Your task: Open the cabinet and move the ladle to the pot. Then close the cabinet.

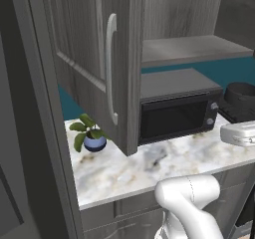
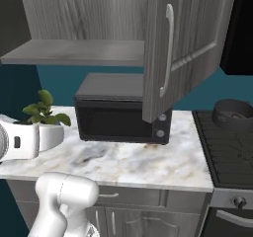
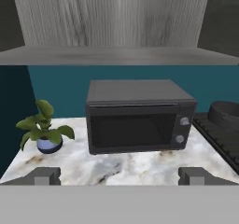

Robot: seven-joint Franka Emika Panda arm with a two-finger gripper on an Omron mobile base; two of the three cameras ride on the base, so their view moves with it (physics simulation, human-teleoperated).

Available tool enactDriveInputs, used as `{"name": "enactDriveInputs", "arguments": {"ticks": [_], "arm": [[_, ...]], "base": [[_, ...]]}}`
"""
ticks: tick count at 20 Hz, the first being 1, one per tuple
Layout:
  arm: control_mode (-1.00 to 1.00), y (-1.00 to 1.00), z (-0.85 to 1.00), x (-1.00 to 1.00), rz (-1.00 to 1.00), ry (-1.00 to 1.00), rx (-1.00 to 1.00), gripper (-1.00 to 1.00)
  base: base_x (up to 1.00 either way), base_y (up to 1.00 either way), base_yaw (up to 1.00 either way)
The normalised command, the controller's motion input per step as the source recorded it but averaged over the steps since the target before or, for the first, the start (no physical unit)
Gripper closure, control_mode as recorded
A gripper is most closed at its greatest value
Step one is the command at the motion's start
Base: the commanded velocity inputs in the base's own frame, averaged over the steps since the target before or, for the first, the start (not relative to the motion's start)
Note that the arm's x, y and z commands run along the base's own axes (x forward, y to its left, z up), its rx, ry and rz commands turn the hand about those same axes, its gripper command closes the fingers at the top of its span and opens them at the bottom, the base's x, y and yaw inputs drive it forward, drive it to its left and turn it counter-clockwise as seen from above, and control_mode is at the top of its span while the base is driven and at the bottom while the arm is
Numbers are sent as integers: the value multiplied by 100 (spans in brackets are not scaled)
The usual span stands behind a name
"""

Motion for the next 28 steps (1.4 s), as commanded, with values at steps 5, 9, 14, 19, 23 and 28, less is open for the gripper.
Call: {"name": "enactDriveInputs", "arguments": {"ticks": [5,9,14,19,23,28], "arm": [[-100,-4,0,0,1,-2,0,-100],[-100,-17,0,0,3,-5,0,-100],[-100,-18,3,-6,1,-4,0,-100],[-100,-19,7,-14,0,0,0,-100],[-100,-25,4,-3,0,0,0,-100],[-100,-31,14,0,0,0,0,-100]], "base": [[0,0,0],[0,0,0],[0,0,0],[0,0,0],[0,0,0],[0,0,0]]}}
